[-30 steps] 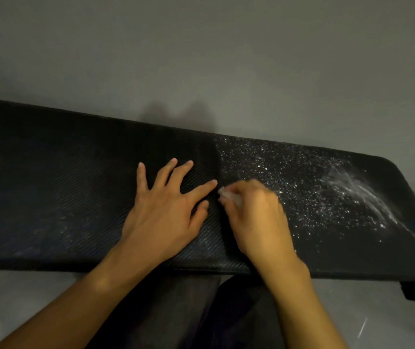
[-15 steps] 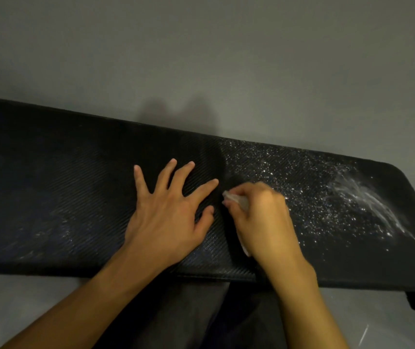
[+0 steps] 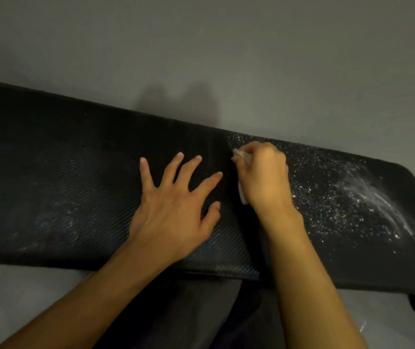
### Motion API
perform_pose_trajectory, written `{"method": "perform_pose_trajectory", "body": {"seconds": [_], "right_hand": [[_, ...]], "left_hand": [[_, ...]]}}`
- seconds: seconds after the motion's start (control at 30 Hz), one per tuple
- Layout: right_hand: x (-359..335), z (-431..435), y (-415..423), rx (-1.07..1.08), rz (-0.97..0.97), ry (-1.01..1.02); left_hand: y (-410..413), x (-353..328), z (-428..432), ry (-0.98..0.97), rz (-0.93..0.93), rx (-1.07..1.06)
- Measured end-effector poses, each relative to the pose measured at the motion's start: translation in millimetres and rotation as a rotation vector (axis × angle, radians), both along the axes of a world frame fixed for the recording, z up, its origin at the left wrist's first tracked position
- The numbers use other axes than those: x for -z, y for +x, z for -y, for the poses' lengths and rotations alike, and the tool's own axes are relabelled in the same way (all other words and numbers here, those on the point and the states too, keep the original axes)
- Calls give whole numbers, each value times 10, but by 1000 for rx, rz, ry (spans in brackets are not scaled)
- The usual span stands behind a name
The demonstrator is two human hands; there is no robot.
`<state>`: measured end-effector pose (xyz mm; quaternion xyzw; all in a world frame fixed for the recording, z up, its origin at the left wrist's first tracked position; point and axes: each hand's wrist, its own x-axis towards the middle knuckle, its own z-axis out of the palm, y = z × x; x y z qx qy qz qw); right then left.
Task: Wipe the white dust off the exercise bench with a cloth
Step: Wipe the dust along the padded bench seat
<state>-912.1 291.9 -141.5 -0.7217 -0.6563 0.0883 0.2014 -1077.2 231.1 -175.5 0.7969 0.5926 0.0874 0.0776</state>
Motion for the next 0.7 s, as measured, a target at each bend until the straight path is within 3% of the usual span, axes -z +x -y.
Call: {"method": "perform_pose_trajectory", "body": {"seconds": [0.17, 0.37, 0.57, 0.7], "right_hand": [[-52, 397, 14, -149, -13, -38], [-30, -255, -38, 24, 32, -26], [-45, 56, -96, -113, 4, -39], [-21, -315, -32, 16, 8, -29]], "left_hand": [[1, 1, 8, 17, 4, -11], [10, -15, 16, 12, 11, -4], [-1, -8, 7, 5, 6, -11], [6, -9, 0, -6, 12, -8]]}}
